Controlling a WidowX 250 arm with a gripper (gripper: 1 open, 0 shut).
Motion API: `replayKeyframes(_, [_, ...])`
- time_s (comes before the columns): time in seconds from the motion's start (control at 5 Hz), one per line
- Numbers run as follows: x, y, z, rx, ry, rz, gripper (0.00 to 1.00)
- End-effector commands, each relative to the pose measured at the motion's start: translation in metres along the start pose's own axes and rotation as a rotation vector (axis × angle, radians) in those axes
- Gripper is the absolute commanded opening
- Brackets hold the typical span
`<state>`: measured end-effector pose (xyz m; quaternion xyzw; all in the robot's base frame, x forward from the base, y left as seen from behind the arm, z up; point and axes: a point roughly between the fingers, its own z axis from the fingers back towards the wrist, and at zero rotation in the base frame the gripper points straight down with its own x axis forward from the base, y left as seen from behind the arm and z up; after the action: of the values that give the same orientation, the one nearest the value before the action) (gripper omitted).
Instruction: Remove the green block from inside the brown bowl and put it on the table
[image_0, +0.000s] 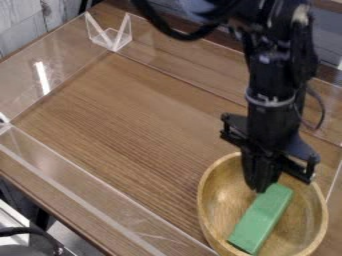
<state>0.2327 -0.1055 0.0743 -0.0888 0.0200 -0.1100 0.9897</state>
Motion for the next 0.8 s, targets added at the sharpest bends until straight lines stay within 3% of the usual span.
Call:
replayKeyframes(0.0, [0.005, 0.001, 0.049, -0.008, -0.087, 0.002, 0.00])
replayKeyframes(0.2, [-0.001, 0.016, 0.091, -0.004, -0.123, 0.046, 0.00])
replayKeyframes(0.4, [-0.009, 0.061, 0.124, 0.018, -0.150, 0.120, 0.00])
replayKeyframes(0.6, [-0.027, 0.107, 0.132, 0.035, -0.152, 0.150, 0.00])
